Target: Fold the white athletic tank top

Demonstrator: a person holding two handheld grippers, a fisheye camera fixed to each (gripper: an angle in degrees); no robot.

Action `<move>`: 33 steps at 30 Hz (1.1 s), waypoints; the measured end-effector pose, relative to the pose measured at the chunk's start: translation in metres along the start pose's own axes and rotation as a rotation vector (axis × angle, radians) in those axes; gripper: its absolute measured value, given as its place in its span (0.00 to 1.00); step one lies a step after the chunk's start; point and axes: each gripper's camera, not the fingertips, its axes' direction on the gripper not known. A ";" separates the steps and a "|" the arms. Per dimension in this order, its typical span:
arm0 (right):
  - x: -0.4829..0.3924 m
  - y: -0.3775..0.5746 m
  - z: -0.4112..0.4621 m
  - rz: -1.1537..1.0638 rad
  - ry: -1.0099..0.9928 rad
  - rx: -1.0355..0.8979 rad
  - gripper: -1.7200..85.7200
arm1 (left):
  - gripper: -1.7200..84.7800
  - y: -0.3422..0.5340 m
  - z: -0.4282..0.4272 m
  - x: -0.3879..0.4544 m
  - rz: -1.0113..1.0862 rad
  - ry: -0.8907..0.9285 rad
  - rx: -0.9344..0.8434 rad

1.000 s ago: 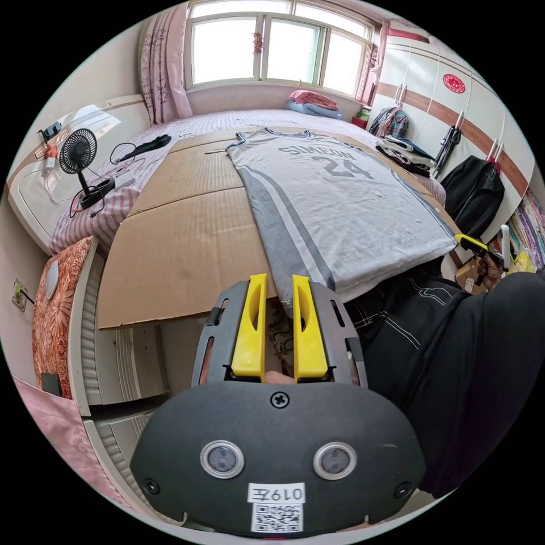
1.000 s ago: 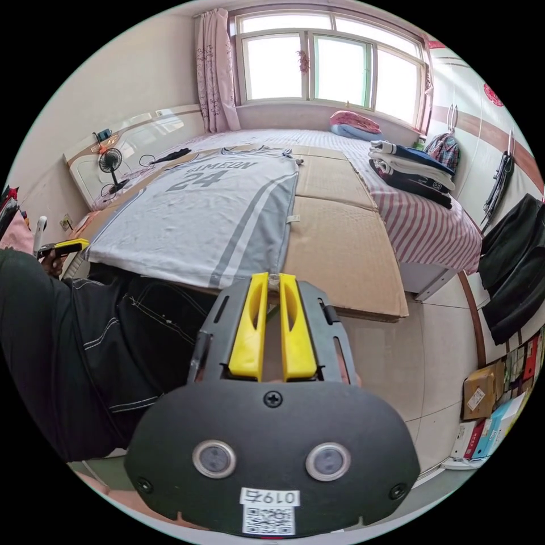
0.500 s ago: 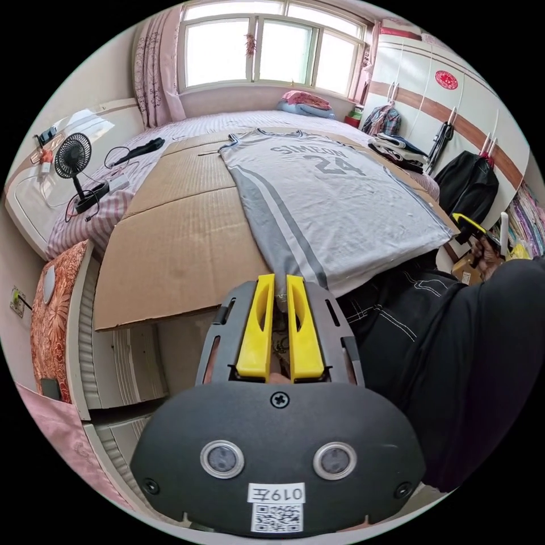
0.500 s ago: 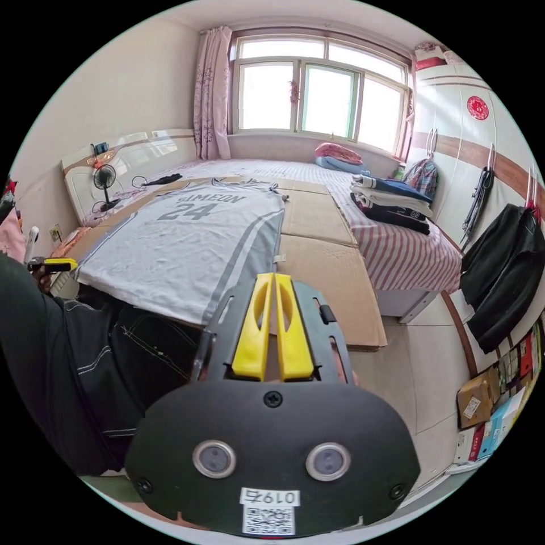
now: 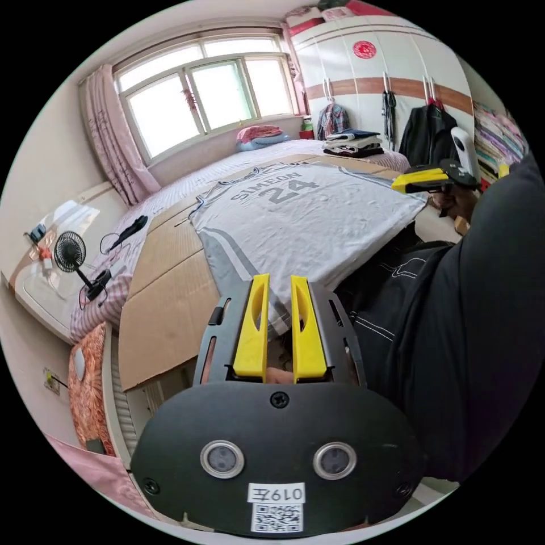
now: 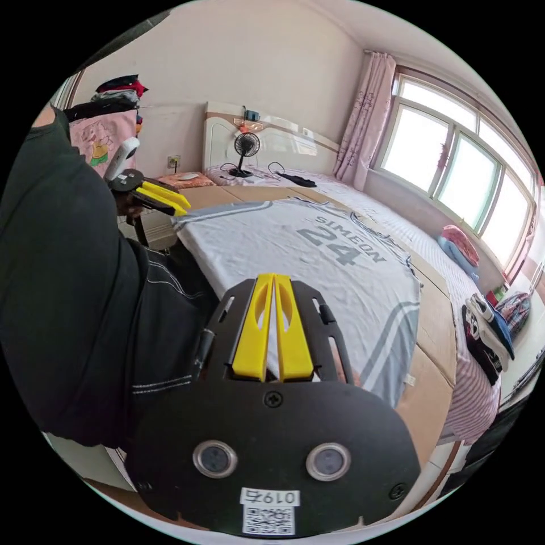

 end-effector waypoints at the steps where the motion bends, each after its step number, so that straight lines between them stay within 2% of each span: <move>1: -0.004 -0.015 0.012 -0.026 -0.007 0.011 0.01 | 0.07 -0.013 0.012 0.013 0.046 -0.026 -0.004; 4: -0.009 -0.050 0.041 -0.087 0.011 0.035 0.01 | 0.09 -0.045 0.042 0.033 0.109 0.028 0.030; 10: -0.003 -0.100 0.089 -0.182 -0.075 0.053 0.01 | 0.09 -0.103 0.086 0.056 0.241 0.165 0.127; 15: 0.044 -0.142 0.120 -0.175 -0.054 0.064 0.01 | 0.06 -0.161 0.112 0.029 0.159 0.227 0.250; 22: 0.193 -0.222 0.207 -0.079 0.015 -0.036 0.01 | 0.03 -0.270 0.203 -0.027 0.270 -0.012 0.201; 28: 0.344 -0.302 0.329 0.023 0.093 -0.137 0.01 | 0.03 -0.395 0.320 -0.128 0.168 -0.037 0.167; 31: 0.409 -0.338 0.403 0.062 0.126 -0.204 0.03 | 0.03 -0.464 0.394 -0.182 0.056 0.014 0.118; 33: 0.443 -0.357 0.447 0.078 0.128 -0.234 0.04 | 0.03 -0.503 0.441 -0.203 0.067 0.047 0.086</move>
